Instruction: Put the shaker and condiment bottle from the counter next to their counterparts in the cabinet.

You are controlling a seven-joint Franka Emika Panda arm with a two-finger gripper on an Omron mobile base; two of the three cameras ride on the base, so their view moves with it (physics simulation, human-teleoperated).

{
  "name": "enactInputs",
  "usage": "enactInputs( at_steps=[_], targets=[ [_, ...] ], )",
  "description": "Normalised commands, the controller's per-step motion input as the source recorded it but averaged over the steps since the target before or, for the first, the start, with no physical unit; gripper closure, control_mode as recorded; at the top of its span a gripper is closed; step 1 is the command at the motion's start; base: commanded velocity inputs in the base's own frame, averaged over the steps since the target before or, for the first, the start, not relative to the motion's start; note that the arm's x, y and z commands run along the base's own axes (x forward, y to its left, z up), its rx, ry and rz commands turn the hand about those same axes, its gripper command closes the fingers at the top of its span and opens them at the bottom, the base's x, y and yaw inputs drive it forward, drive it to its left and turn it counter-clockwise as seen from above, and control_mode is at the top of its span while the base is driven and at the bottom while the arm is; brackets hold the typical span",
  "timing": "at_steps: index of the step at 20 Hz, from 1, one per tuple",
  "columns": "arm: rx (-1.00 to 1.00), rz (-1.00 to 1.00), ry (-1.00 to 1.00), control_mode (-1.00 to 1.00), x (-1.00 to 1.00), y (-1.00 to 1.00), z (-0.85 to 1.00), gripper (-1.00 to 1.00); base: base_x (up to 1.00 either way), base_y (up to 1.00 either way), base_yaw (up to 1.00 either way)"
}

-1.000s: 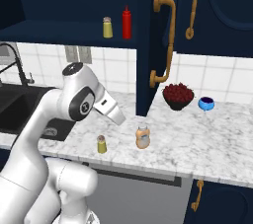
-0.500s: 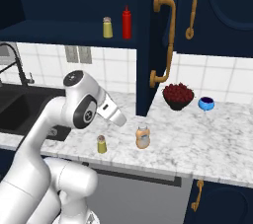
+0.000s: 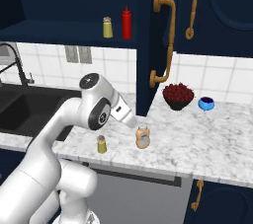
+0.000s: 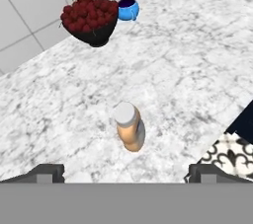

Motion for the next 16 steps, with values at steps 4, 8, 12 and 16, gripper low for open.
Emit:
enactInputs(
  at_steps=[4, 8, 12, 16],
  targets=[
    [0.01, -0.01, -0.01, -1.0, 0.0, -0.07, -0.15, -1.0, 0.0, 0.0, 0.0],
    [0.0, -0.01, -0.02, -1.0, 0.0, 0.0, -0.35, -1.0, 0.0, 0.0, 0.0],
    [0.0, 0.0, -0.01, -1.0, 0.04, -0.01, -0.33, -1.0, 0.0, 0.0, 0.0],
    [0.02, 0.0, 0.0, -1.0, 0.14, -0.09, -0.23, -1.0, 0.0, 0.0, 0.0]
  ],
)
